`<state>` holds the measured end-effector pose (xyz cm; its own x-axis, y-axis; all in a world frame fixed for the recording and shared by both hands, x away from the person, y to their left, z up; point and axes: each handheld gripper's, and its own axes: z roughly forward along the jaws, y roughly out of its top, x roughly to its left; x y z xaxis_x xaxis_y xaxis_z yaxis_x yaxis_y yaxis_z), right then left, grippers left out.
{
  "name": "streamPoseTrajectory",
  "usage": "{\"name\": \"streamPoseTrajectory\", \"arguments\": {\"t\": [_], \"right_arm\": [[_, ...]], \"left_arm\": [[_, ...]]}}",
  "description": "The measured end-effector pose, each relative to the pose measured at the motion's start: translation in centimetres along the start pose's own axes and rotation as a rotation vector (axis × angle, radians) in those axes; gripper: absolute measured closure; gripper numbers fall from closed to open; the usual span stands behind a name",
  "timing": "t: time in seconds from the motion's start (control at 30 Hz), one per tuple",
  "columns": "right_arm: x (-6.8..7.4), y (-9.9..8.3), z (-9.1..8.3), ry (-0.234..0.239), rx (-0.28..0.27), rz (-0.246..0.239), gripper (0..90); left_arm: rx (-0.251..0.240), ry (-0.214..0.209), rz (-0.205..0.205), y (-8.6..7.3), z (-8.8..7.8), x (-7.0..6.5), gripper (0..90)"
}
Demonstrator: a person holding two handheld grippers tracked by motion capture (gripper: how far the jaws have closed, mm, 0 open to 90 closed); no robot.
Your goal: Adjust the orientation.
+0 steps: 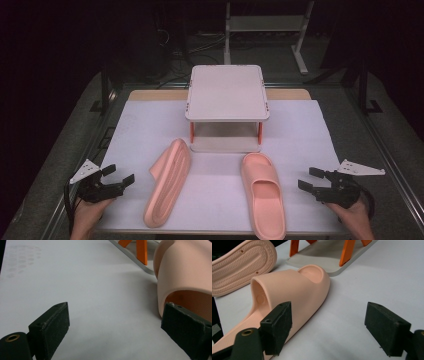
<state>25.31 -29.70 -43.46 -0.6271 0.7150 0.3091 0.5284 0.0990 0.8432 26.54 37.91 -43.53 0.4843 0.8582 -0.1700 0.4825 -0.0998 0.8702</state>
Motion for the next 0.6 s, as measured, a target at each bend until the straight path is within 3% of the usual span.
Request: {"name": "streamPoseTrajectory", "arguments": {"t": [0.4,0.6], "right_arm": [[0.3,-0.2,-0.4,0.001,0.004,-0.008,21.0],[0.7,-0.3,-0.6,0.006,0.005,-0.014,20.7]], "left_arm": [[-0.005,-0.020,0.005,0.2,0.4,-0.3,7.6],[0.008,-0.043,0.034,0.4,0.8,-1.2,7.6]]}}
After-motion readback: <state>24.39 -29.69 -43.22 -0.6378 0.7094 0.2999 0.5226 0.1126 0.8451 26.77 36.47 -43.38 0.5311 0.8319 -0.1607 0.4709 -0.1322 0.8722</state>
